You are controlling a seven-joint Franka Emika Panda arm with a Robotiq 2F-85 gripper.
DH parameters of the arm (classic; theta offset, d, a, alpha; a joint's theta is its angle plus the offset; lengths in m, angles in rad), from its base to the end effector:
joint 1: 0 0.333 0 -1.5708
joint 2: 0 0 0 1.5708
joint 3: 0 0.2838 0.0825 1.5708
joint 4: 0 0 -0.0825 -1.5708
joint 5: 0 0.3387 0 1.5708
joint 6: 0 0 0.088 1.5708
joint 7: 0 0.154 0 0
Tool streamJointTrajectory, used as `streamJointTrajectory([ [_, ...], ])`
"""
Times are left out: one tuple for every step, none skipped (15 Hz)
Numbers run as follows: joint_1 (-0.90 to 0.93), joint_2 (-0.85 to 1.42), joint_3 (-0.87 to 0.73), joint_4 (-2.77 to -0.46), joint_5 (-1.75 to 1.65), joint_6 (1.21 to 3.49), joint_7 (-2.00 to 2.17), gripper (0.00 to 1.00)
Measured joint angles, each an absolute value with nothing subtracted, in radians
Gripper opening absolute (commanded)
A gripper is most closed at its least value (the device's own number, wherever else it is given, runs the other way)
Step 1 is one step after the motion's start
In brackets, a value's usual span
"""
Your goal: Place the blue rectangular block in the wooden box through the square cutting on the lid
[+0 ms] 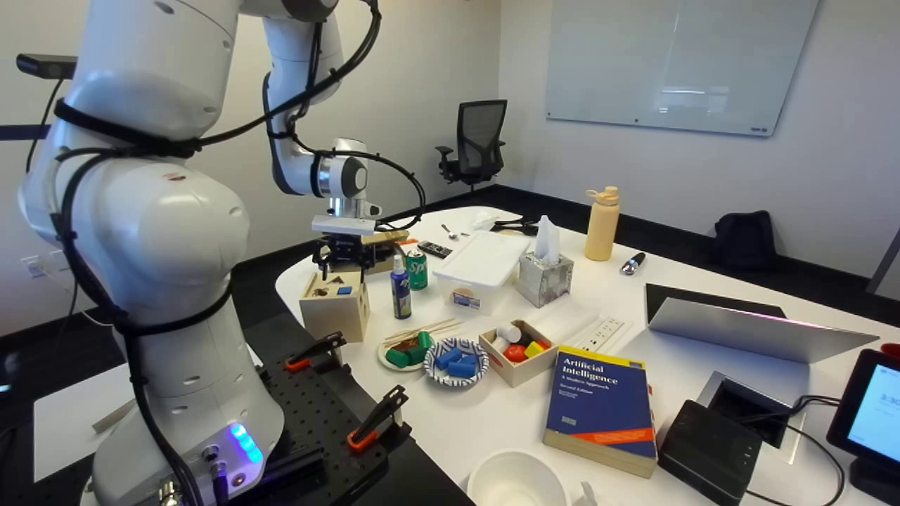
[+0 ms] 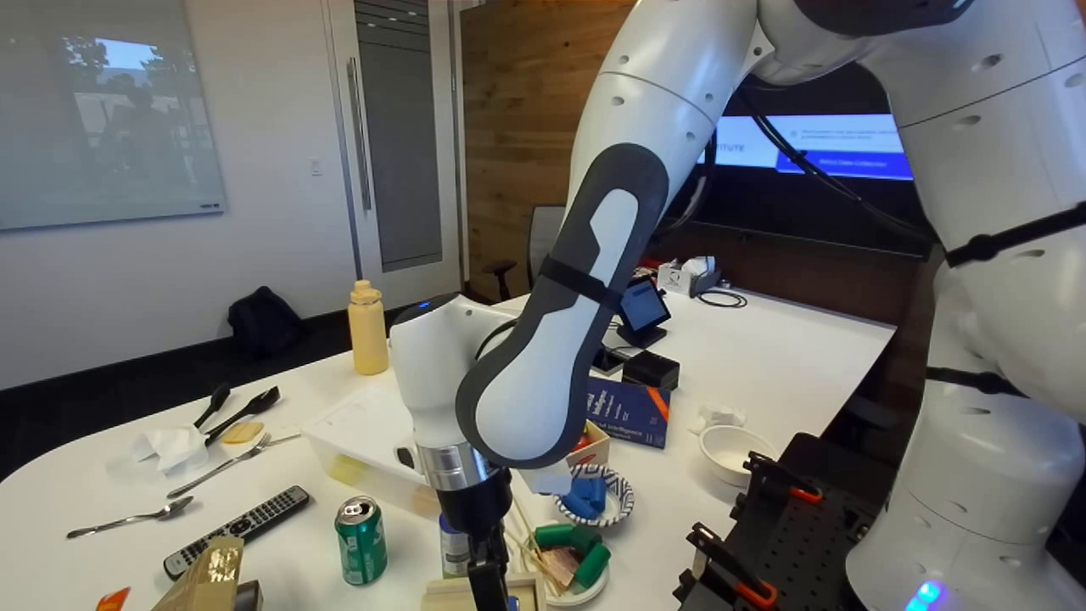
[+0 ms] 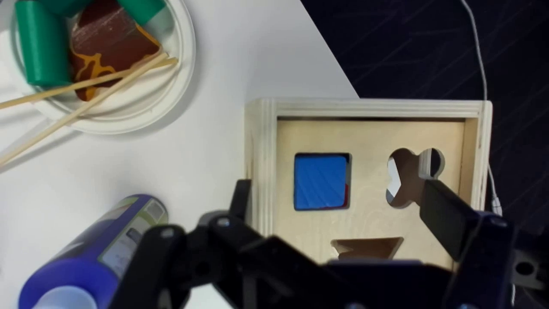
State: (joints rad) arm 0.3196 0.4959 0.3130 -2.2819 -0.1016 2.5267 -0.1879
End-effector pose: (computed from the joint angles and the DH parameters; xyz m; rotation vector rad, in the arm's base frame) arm 0.3595 0.2845 0.0968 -2.7698 -1.3233 0.3675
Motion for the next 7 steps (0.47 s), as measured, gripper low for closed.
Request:
streamJointTrajectory([
  [0.318, 0.496, 0.313, -2.28, -0.1, 2.527, -0.188, 1.0],
  [0.315, 0.496, 0.313, -2.277, -0.1, 2.527, -0.188, 1.0],
  [0.311, 0.496, 0.313, -2.274, -0.1, 2.527, -0.188, 1.0],
  [0.308, 0.496, 0.313, -2.273, -0.099, 2.526, -0.188, 1.0],
  [0.305, 0.496, 0.313, -2.272, -0.097, 2.523, -0.188, 1.0],
  [0.3, 0.495, 0.315, -2.271, -0.091, 2.517, -0.189, 1.0],
  [0.294, 0.494, 0.317, -2.268, -0.084, 2.504, -0.19, 1.0],
])
